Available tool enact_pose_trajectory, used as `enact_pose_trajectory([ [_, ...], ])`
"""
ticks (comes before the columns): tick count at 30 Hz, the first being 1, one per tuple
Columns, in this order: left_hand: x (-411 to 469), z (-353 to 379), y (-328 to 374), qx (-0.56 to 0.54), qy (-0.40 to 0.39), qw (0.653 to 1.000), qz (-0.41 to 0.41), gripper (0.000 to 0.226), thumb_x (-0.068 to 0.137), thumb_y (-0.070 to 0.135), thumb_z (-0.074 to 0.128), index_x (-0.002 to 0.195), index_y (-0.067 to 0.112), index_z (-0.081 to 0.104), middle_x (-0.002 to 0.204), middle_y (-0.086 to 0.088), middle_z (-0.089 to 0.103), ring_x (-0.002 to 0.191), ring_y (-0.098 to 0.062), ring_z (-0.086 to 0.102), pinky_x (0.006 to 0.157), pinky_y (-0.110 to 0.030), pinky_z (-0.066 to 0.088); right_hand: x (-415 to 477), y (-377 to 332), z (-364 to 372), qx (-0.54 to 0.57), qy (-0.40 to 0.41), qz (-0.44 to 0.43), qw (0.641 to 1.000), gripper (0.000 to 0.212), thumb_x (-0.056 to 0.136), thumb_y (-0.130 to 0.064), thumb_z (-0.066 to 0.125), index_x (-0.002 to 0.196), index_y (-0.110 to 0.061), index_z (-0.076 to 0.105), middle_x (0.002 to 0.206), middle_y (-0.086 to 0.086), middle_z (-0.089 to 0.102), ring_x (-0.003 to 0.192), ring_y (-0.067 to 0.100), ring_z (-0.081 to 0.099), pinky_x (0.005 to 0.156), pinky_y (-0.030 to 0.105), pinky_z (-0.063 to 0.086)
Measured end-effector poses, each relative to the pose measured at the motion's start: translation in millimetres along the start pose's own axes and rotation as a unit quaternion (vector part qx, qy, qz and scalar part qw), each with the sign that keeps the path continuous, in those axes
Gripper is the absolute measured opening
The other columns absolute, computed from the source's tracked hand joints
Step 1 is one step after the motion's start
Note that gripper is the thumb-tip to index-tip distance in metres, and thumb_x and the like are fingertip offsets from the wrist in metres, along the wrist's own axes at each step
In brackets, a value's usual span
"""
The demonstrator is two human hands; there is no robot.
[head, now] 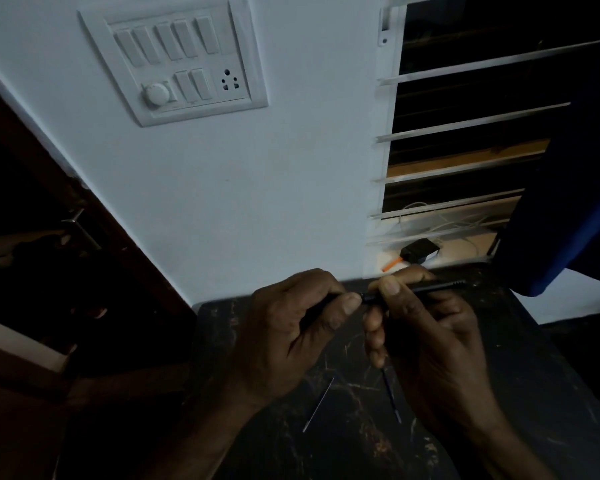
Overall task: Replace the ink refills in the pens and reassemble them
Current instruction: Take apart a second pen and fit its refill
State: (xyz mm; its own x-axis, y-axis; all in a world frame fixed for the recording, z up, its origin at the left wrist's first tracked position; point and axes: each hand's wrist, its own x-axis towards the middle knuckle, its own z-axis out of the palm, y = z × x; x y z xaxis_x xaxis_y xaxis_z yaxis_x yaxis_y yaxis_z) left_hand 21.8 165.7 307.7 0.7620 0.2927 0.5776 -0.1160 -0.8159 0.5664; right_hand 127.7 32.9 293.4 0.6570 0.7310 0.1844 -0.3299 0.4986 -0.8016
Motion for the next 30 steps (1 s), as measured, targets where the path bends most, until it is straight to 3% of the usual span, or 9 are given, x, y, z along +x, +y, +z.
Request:
enact_pose_trajectory([
  [4, -5.8, 6.9, 6.7, -0.095, 0.009, 0.993, -0.074, 0.028, 0.103, 0.022, 0.054, 0.075, 0.020, 0.058, 0.061, 0.005, 0.051, 0.054, -0.001, 0.050, 0.055, -0.012, 0.036, 2.1, 1.4, -2.5, -0.015, -0.008, -0.018, 1.000, 0.021, 0.092, -0.009, 0.061, 0.090, 0.012, 0.057, 0.064, 0.021, 0.061, 0.050, 0.025, 0.058, 0.042, 0.030, 0.047],
  [9, -8.2, 16.9, 3.6, -0.243, -0.021, 0.951, -0.190, 0.033, 0.105, 0.033, 0.051, 0.072, 0.025, 0.054, 0.053, 0.008, 0.042, 0.046, -0.001, 0.040, 0.046, -0.018, 0.034, 4.0, 6.6, -6.0, -0.078, 0.013, -0.047, 0.996, 0.014, 0.093, -0.010, 0.062, 0.088, 0.003, 0.062, 0.064, 0.021, 0.062, 0.051, 0.028, 0.059, 0.045, 0.032, 0.048],
  [13, -2.0, 8.0, -8.5, -0.101, -0.089, 0.986, -0.102, 0.021, 0.105, 0.024, 0.054, 0.088, 0.013, 0.061, 0.076, 0.009, 0.058, 0.069, -0.006, 0.057, 0.064, -0.016, 0.042, 4.7, 11.0, -7.8, -0.071, 0.042, -0.022, 0.996, 0.016, 0.091, -0.014, 0.061, 0.084, 0.000, 0.064, 0.064, 0.019, 0.061, 0.049, 0.024, 0.057, 0.043, 0.031, 0.047],
  [15, 0.9, 0.2, -16.6, 0.014, -0.092, 0.995, -0.037, 0.018, 0.101, 0.028, 0.062, 0.098, 0.010, 0.064, 0.089, 0.008, 0.059, 0.078, -0.002, 0.056, 0.070, -0.012, 0.042, 5.1, 12.5, -8.8, -0.058, 0.058, 0.005, 0.997, 0.019, 0.090, -0.017, 0.062, 0.086, 0.002, 0.064, 0.064, 0.018, 0.061, 0.049, 0.022, 0.056, 0.041, 0.029, 0.046],
  [18, 3.8, -3.0, -24.2, 0.178, -0.076, 0.979, 0.067, 0.025, 0.105, 0.031, 0.058, 0.099, 0.010, 0.069, 0.087, 0.003, 0.060, 0.069, -0.005, 0.051, 0.060, -0.020, 0.045, 6.4, 15.2, -8.1, -0.016, 0.064, 0.036, 0.997, 0.020, 0.089, -0.018, 0.063, 0.084, 0.002, 0.064, 0.064, 0.016, 0.060, 0.048, 0.019, 0.054, 0.040, 0.027, 0.045],
  [20, 5.1, -3.1, -25.2, 0.202, -0.064, 0.972, 0.106, 0.030, 0.107, 0.030, 0.054, 0.094, 0.008, 0.071, 0.081, 0.000, 0.060, 0.063, -0.012, 0.051, 0.054, -0.030, 0.046, 8.2, 14.5, -7.7, 0.002, 0.055, 0.046, 0.997, 0.018, 0.089, -0.018, 0.063, 0.082, -0.001, 0.065, 0.064, 0.015, 0.060, 0.048, 0.018, 0.054, 0.040, 0.027, 0.045],
  [23, 6.0, -4.6, -20.4, 0.132, -0.054, 0.985, 0.092, 0.031, 0.105, 0.025, 0.054, 0.085, 0.006, 0.066, 0.073, 0.002, 0.056, 0.060, -0.010, 0.049, 0.055, -0.023, 0.041, 10.2, 10.3, -7.4, 0.001, 0.026, 0.032, 0.999, 0.015, 0.091, -0.014, 0.060, 0.080, -0.005, 0.065, 0.063, 0.014, 0.061, 0.048, 0.018, 0.056, 0.041, 0.027, 0.046],
  [27, 1.6, 2.5, -6.4, -0.076, 0.000, 0.995, -0.062, 0.040, 0.107, 0.025, 0.044, 0.070, 0.019, 0.057, 0.060, 0.016, 0.048, 0.053, 0.001, 0.049, 0.057, -0.012, 0.035, 6.9, 5.4, -1.1, -0.019, -0.031, -0.012, 0.999, 0.011, 0.093, -0.005, 0.057, 0.089, 0.005, 0.059, 0.066, 0.018, 0.063, 0.052, 0.024, 0.059, 0.044, 0.030, 0.049],
  [30, 2.8, -2.1, -5.1, -0.123, -0.055, 0.986, -0.098, 0.040, 0.106, 0.026, 0.045, 0.069, 0.022, 0.057, 0.056, 0.015, 0.049, 0.049, -0.001, 0.049, 0.054, -0.011, 0.036, 5.5, 4.7, -1.0, -0.037, -0.016, -0.045, 0.998, 0.015, 0.092, -0.008, 0.059, 0.090, 0.007, 0.059, 0.067, 0.019, 0.063, 0.051, 0.026, 0.059, 0.044, 0.031, 0.049],
])
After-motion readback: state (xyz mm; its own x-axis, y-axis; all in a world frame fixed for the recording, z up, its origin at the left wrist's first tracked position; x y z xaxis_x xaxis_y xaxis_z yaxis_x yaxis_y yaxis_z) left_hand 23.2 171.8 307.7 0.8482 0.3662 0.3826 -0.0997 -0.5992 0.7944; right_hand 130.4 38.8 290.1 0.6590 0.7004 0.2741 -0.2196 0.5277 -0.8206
